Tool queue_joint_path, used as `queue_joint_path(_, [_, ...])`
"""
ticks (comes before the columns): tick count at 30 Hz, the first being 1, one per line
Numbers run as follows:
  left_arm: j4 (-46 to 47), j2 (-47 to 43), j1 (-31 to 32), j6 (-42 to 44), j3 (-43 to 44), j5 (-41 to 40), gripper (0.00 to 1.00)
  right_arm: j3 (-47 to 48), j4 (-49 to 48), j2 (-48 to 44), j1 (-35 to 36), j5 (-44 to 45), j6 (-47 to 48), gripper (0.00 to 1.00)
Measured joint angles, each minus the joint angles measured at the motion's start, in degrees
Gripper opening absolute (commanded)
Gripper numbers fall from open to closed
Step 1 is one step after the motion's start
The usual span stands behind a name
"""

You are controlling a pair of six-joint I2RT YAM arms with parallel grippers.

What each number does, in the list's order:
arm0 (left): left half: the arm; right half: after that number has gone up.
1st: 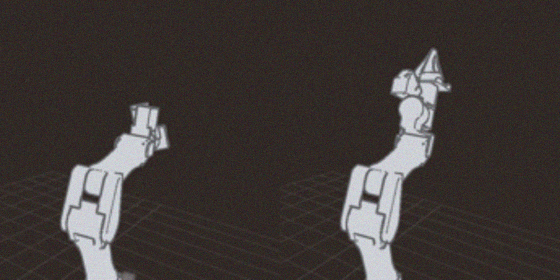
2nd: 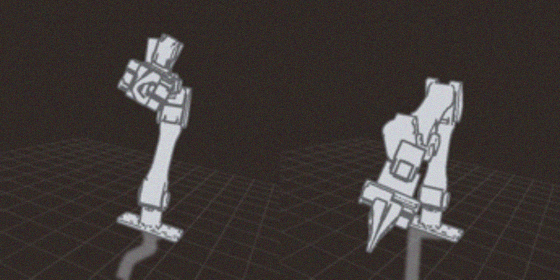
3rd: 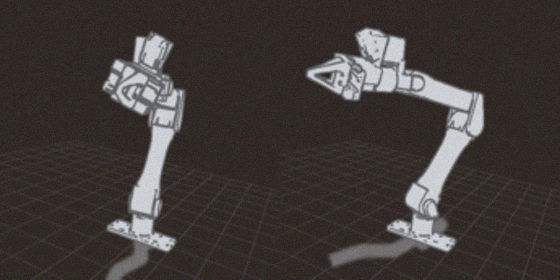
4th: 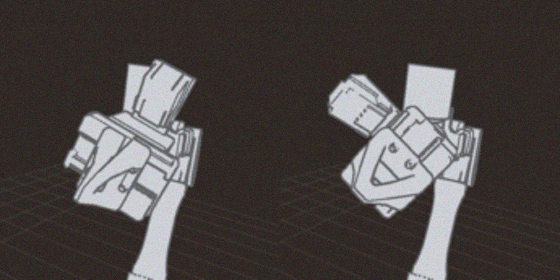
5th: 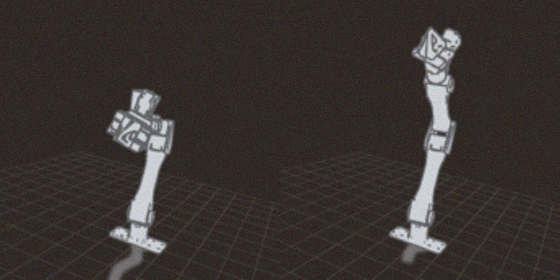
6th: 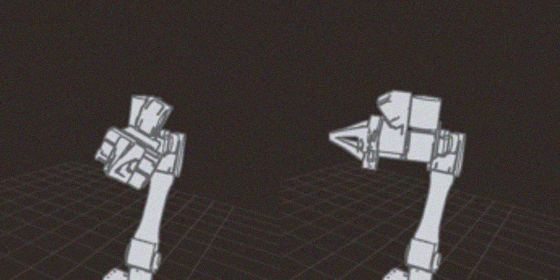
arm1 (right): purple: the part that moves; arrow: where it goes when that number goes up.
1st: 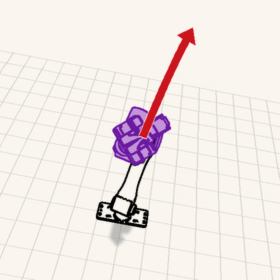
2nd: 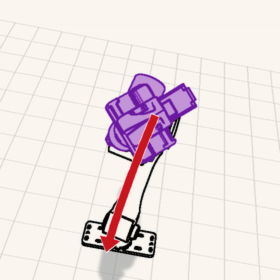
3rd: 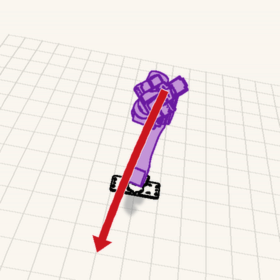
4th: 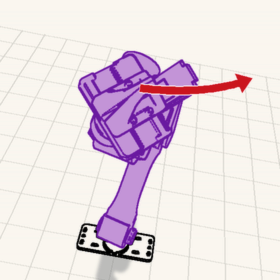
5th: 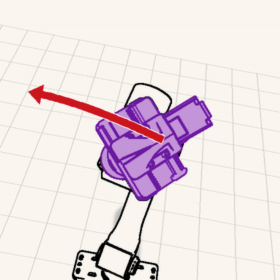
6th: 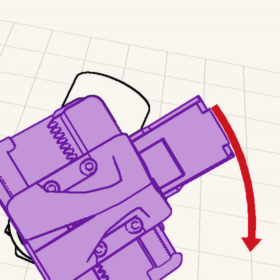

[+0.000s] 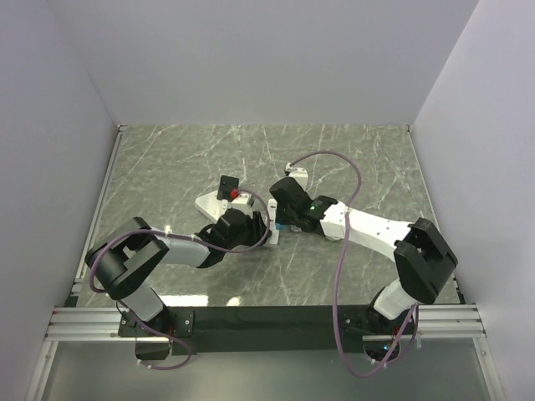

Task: Insert the plug

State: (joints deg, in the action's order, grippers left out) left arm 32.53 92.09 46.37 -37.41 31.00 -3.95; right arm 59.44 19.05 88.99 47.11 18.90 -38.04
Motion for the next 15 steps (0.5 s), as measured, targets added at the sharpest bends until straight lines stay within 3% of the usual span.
queue_joint_path(15, [0.46, 0.07, -0.11, -0.15, 0.00, 1.14, 0.42, 3.21, 2.91, 2.80, 0.00, 0.61, -0.57, 0.00])
